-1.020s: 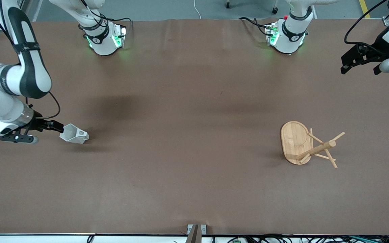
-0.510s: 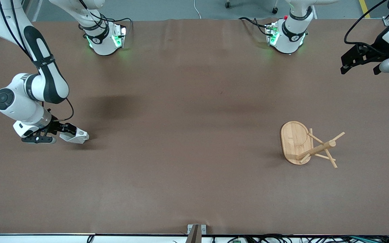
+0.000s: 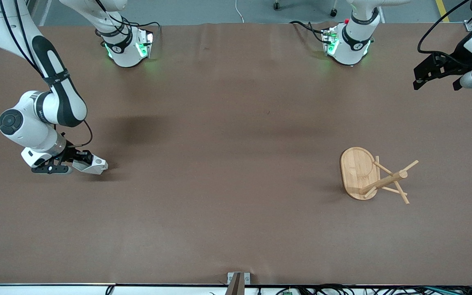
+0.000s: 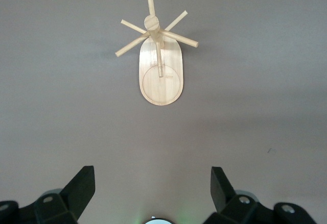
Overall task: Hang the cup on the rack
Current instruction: 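Lift the white cup with the right gripper toward the table middle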
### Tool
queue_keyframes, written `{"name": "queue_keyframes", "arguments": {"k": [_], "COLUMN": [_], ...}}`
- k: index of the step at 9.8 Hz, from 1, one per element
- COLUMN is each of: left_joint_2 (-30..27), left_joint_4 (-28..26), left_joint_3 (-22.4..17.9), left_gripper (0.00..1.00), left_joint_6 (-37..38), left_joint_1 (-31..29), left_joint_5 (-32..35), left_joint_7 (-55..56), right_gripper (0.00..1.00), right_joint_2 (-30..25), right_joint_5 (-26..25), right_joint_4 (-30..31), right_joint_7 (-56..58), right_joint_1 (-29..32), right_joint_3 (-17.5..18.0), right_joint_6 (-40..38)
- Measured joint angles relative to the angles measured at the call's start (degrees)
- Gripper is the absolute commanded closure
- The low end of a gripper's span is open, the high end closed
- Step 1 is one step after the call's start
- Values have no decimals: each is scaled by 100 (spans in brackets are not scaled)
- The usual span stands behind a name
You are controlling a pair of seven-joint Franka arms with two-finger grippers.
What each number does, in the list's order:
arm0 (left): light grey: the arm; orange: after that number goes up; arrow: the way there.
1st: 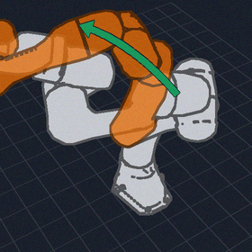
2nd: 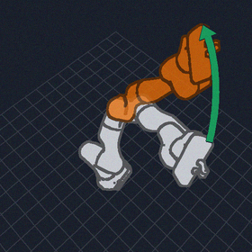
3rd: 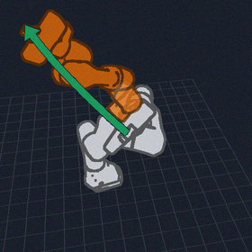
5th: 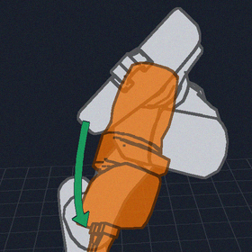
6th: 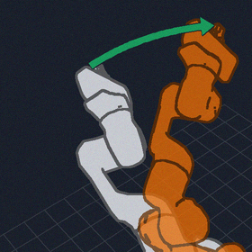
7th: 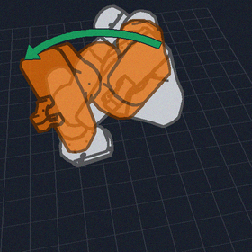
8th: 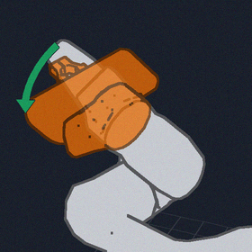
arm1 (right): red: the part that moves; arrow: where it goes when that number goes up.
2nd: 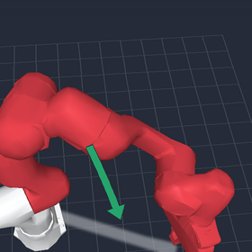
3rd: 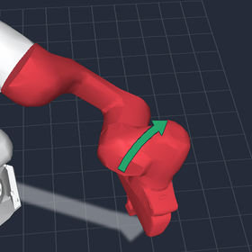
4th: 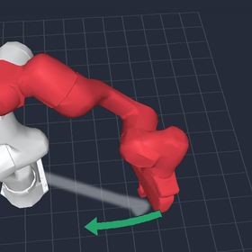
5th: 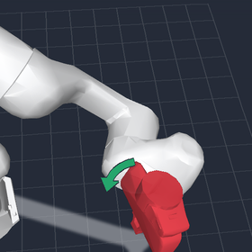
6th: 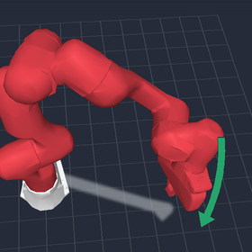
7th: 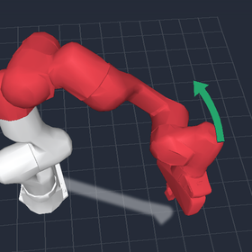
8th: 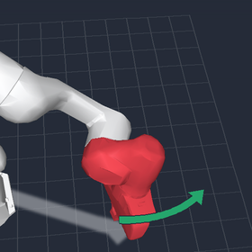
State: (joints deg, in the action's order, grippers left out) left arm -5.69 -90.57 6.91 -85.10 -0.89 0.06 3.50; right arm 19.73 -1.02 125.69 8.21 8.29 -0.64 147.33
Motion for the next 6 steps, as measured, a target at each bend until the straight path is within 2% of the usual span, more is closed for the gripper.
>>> {"name": "queue_keyframes", "arguments": {"k": [3, 4, 6], "left_joint_2": [0, 0, 0], "left_joint_4": [0, 0, 0], "left_joint_3": [0, 0, 0], "left_gripper": [0, 0, 0], "left_joint_6": [0, 0, 0], "left_joint_1": [0, 0, 0], "left_joint_5": [0, 0, 0], "left_joint_7": [0, 0, 0], "right_gripper": [100, 100, 100], "right_joint_2": [-2, -15, -214], "right_joint_5": [1, 1, 88], "right_joint_4": [-105, -256, -898], "right_joint_7": [-2, -43, -332], "right_joint_1": [13, 13, -4], "right_joint_3": [-6, 0, 44], "right_joint_6": [-83, -434, -1738]}}
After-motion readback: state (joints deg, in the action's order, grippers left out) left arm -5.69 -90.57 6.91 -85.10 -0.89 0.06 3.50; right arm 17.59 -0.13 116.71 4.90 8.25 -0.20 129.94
